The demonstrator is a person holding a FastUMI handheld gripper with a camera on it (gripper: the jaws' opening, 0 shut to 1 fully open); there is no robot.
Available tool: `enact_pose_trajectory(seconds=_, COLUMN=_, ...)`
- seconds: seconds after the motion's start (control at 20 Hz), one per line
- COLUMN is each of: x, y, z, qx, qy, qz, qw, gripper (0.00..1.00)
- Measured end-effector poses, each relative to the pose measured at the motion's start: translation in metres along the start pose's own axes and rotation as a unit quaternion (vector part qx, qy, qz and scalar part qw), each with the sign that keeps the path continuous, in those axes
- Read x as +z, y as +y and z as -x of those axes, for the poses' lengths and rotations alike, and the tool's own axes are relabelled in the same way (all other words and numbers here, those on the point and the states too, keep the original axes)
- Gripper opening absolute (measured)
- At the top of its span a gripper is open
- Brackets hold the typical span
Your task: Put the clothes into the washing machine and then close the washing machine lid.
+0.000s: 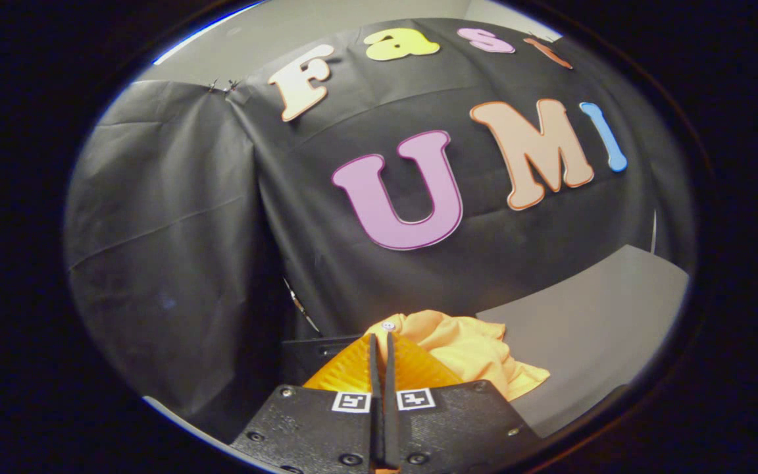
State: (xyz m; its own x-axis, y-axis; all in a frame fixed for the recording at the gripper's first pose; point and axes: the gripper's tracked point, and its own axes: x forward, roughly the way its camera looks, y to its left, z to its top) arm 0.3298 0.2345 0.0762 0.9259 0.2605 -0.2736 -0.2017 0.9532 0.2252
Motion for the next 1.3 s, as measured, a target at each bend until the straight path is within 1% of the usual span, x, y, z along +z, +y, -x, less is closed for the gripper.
enact_pose_trajectory(seconds=0.25, x=-0.031, y=0.026, z=-0.022, qx=0.022, qy=0.011, qz=0.003, qw=1.000, gripper=0.00)
enact_pose_trajectory(seconds=0.5, x=-0.079, y=0.042, z=-0.045, qx=0.039, qy=0.035, qz=-0.006, qw=0.999, gripper=0.00)
enact_pose_trajectory(seconds=0.75, x=-0.129, y=0.041, z=-0.066, qx=0.039, qy=0.062, qz=-0.014, qw=0.997, gripper=0.01)
enact_pose_trajectory(seconds=0.95, x=-0.180, y=0.034, z=-0.083, qx=0.034, qy=0.089, qz=-0.026, qw=0.995, gripper=0.00)
enact_pose_trajectory(seconds=1.05, x=-0.203, y=0.029, z=-0.086, qx=0.029, qy=0.098, qz=-0.021, qw=0.995, gripper=0.00)
enact_pose_trajectory(seconds=1.2, x=-0.235, y=0.029, z=-0.095, qx=0.030, qy=0.113, qz=-0.035, qw=0.993, gripper=0.00)
enact_pose_trajectory(seconds=1.3, x=-0.253, y=0.026, z=-0.101, qx=0.026, qy=0.119, qz=-0.032, qw=0.992, gripper=0.00)
